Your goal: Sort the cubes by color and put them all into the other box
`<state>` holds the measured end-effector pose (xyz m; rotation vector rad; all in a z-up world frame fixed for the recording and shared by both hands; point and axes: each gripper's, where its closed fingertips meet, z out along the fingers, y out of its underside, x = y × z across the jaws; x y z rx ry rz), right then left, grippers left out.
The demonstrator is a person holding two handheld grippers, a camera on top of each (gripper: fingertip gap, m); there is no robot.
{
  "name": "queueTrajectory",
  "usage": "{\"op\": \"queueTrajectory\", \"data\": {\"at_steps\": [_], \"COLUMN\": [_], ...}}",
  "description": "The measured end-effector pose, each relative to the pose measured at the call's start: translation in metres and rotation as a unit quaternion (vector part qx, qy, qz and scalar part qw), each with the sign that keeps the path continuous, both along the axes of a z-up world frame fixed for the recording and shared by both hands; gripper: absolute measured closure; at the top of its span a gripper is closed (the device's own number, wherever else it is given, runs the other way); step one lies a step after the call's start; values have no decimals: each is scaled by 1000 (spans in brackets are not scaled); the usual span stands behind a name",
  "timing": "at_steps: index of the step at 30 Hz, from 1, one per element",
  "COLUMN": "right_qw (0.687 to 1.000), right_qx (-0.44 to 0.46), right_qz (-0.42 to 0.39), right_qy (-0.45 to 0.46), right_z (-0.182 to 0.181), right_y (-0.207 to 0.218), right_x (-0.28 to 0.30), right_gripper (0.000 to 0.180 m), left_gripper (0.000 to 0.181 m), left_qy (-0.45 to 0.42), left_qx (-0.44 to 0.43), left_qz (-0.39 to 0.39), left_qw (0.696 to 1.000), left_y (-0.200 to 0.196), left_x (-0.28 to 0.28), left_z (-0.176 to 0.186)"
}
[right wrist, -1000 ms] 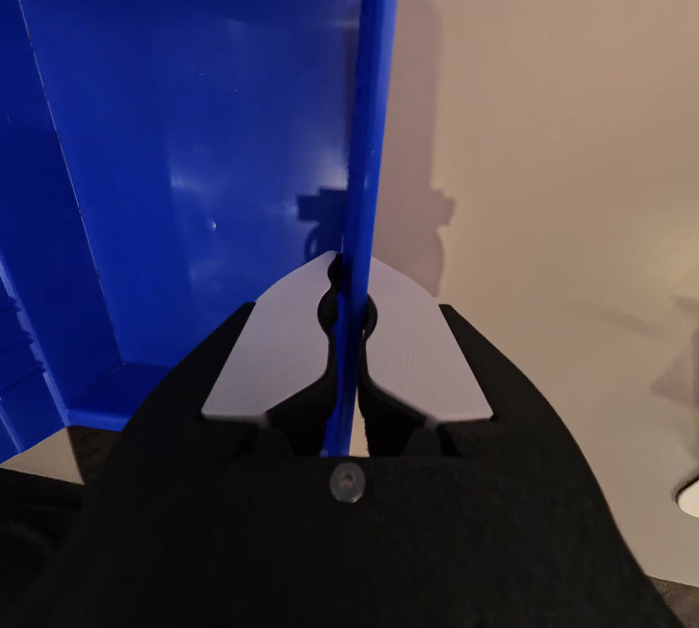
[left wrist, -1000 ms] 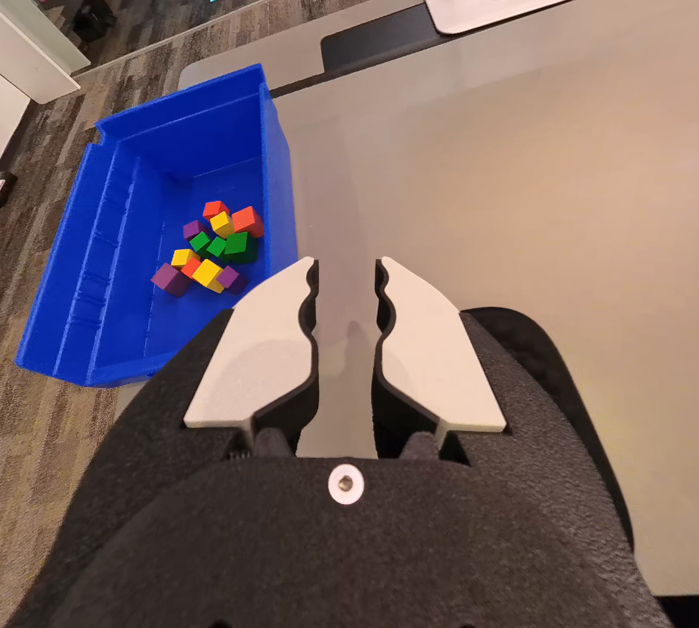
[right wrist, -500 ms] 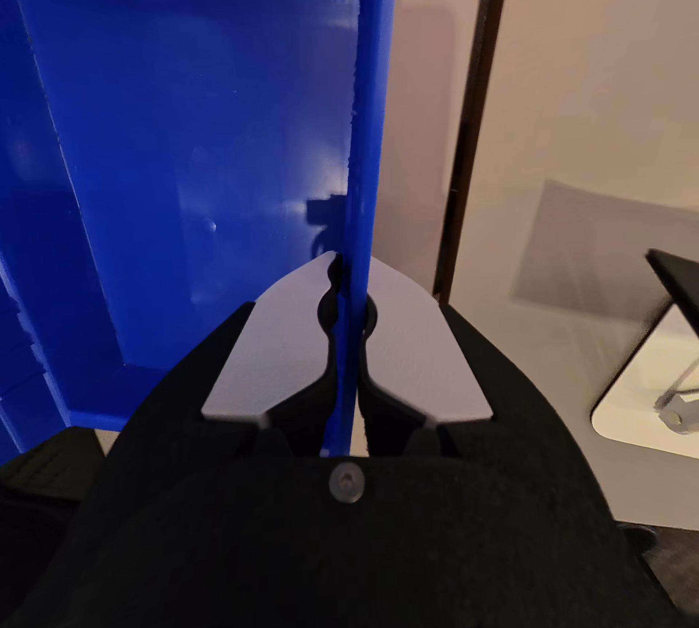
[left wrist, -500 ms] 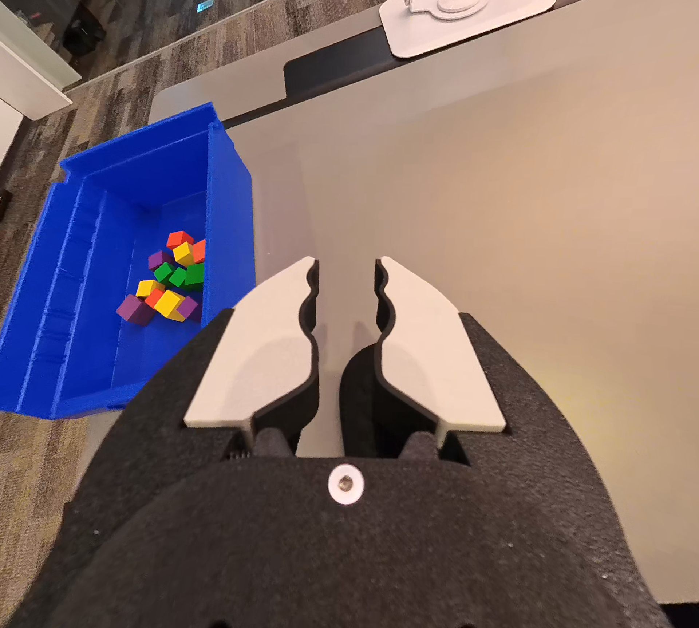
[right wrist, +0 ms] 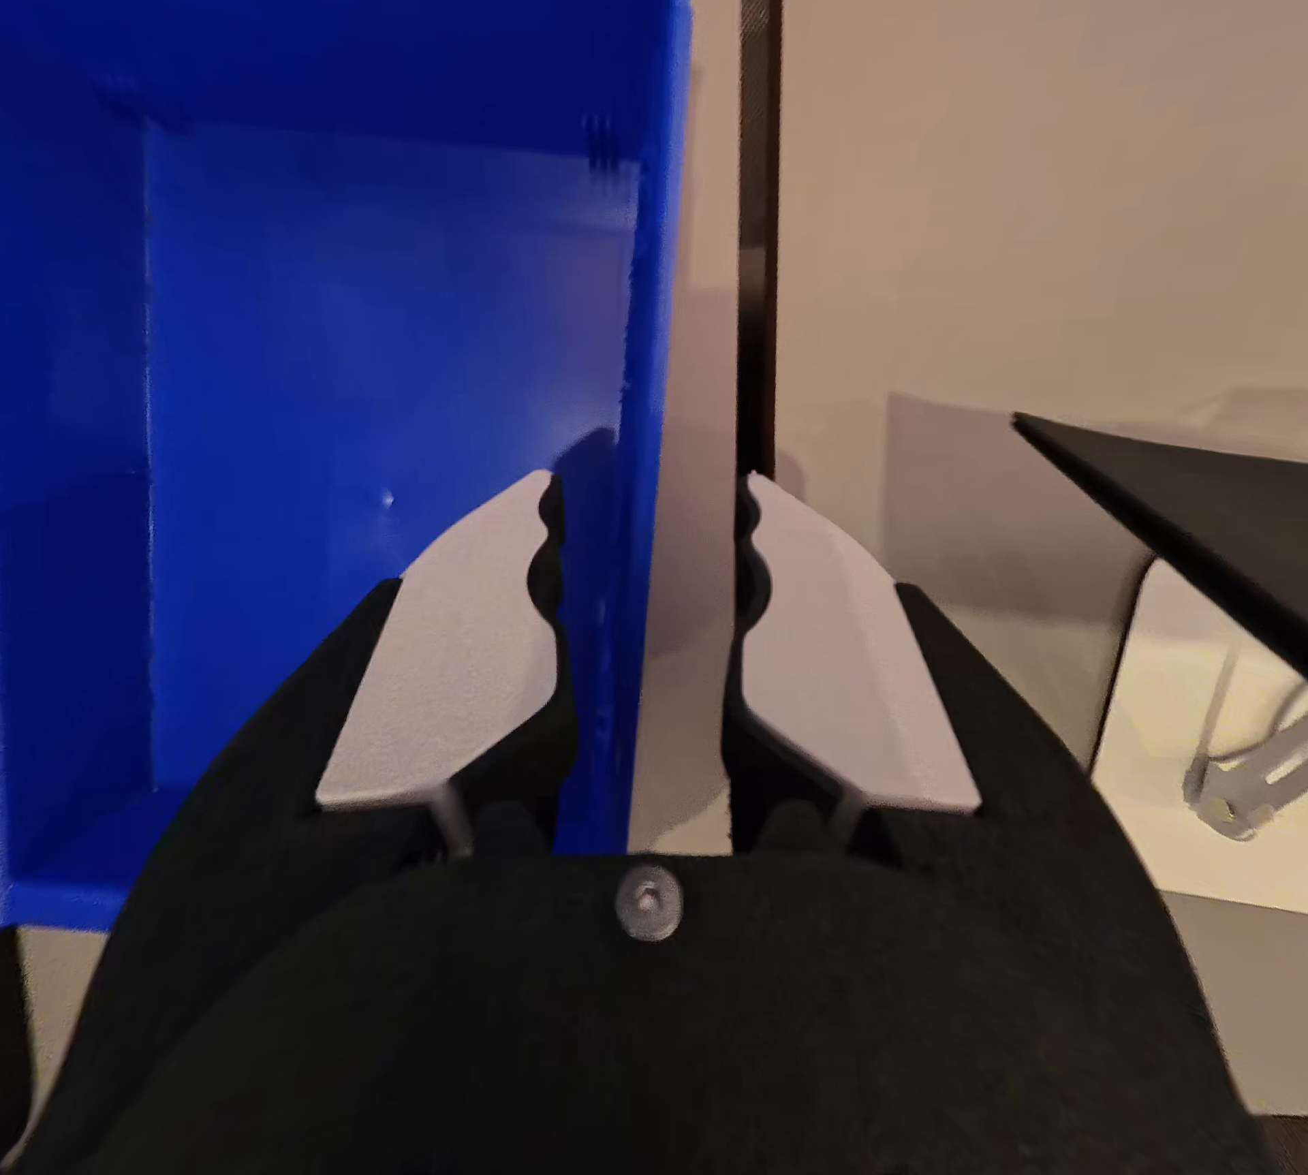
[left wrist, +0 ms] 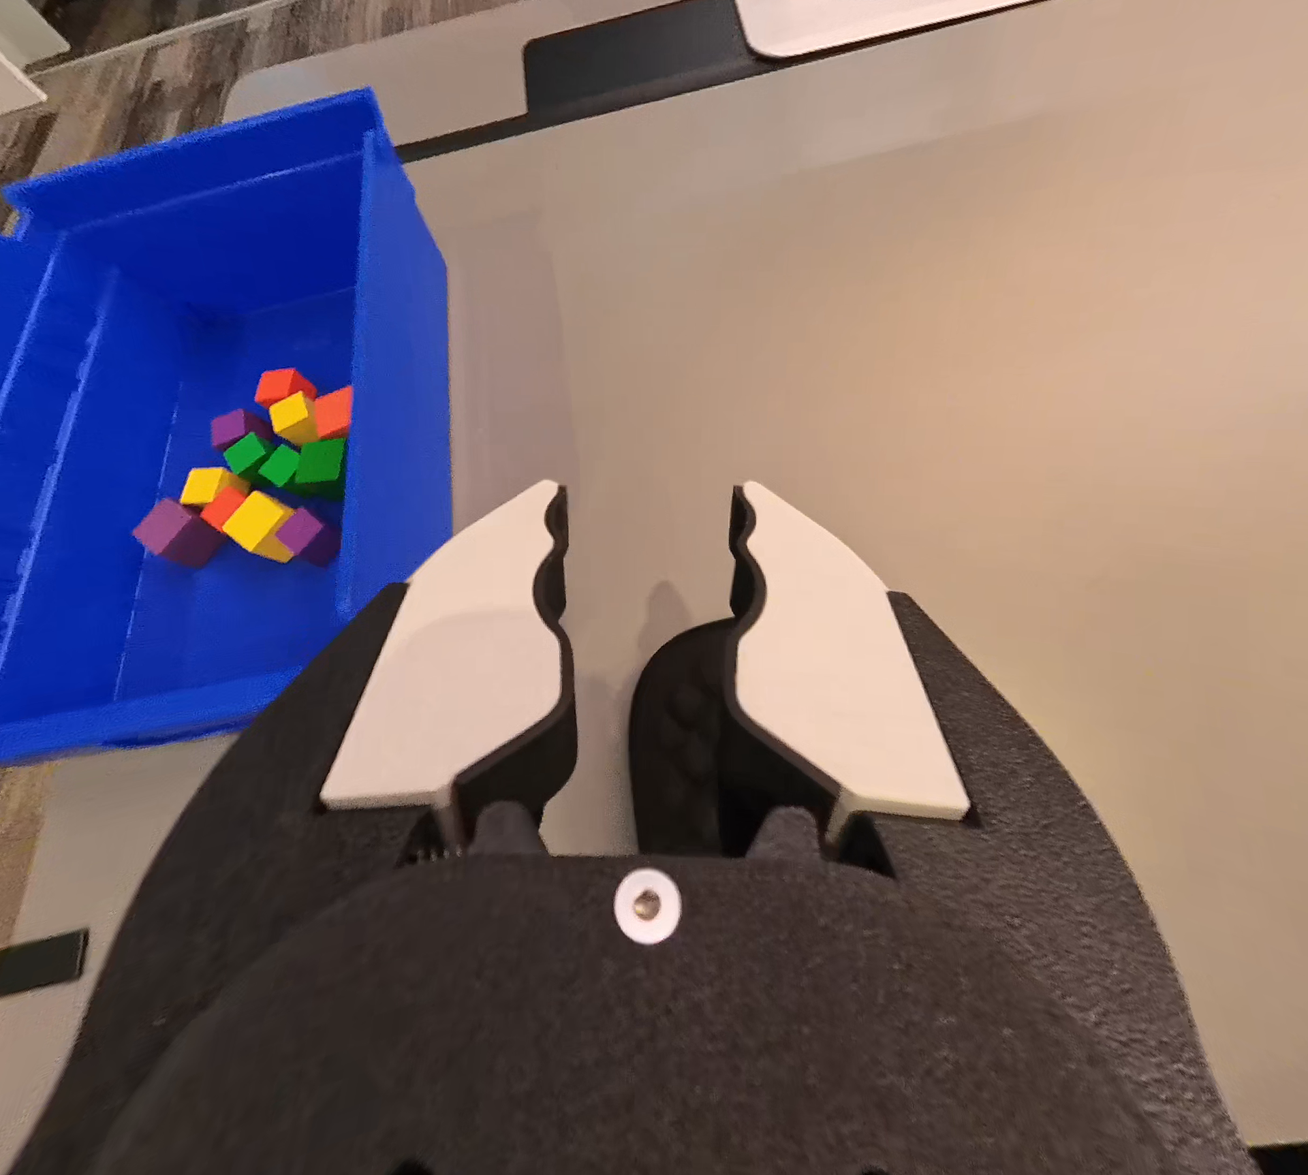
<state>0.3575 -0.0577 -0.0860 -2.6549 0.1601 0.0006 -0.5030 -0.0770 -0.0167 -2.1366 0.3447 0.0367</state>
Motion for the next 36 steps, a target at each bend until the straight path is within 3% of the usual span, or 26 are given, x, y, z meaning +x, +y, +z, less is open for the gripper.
{"op": "queueTrajectory", "data": {"at_steps": [4,13,16,19,24,28,32,36], "right_qw": [997,980,969,954,927,891,858,837], "right_qx": [74,169,212,267,356,449,512,538], "right_qz": [-28,-101,-125,-137,-107,-39,39,92], "right_qy": [-24,29,24,-2,-50,-42,-28,-33], "right_z": [18,26,45,97,221,316,375,388], "right_y": [-4,-43,-58,-65,-57,-38,-18,7], "right_x": [7,-4,-3,-7,-57,-145,-249,-343], "right_gripper": [125,118,118,118,110,98,96,87], "left_gripper": [136,131,130,128,109,99,90,73], "left_qy": [-7,7,12,-3,-16,-50,-56,-39], "left_qx": [18,17,41,97,205,262,267,243], "left_qz": [39,137,156,135,87,34,4,-4], "left_qw": [999,990,987,986,975,963,962,969], "left_y": [-16,-45,-41,-23,14,37,62,90], "left_x": [-38,-155,-193,-203,-168,-102,-31,32], "left_z": [2,1,37,108,238,303,322,303]}}
